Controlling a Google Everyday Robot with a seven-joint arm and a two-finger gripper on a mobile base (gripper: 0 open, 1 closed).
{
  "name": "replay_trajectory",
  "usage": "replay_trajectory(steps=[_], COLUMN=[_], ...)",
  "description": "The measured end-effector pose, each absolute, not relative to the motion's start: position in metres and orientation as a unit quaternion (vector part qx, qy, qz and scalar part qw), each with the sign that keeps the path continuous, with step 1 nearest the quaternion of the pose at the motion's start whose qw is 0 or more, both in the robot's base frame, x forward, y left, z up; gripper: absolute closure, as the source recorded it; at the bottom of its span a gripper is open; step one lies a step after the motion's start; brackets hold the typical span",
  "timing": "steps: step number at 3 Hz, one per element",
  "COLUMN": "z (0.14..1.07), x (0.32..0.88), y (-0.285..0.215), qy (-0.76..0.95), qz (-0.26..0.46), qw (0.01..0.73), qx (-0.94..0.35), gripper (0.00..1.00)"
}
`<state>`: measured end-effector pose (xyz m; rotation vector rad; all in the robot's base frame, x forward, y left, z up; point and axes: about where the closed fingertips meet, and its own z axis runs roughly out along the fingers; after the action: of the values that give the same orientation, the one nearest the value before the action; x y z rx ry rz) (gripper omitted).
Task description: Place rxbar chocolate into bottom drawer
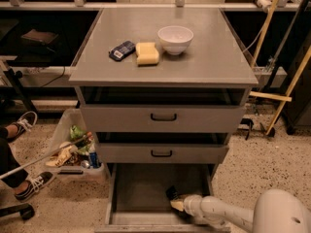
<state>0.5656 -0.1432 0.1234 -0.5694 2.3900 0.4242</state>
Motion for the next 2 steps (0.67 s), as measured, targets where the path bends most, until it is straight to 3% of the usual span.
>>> replay_trajectory(steps=[2], z=[0.1233], x=[0.5655], y=[-0.1431], qy=[0.909], qz=[0.161], qw=[0.319], qx=[-0.216], gripper=[0.12])
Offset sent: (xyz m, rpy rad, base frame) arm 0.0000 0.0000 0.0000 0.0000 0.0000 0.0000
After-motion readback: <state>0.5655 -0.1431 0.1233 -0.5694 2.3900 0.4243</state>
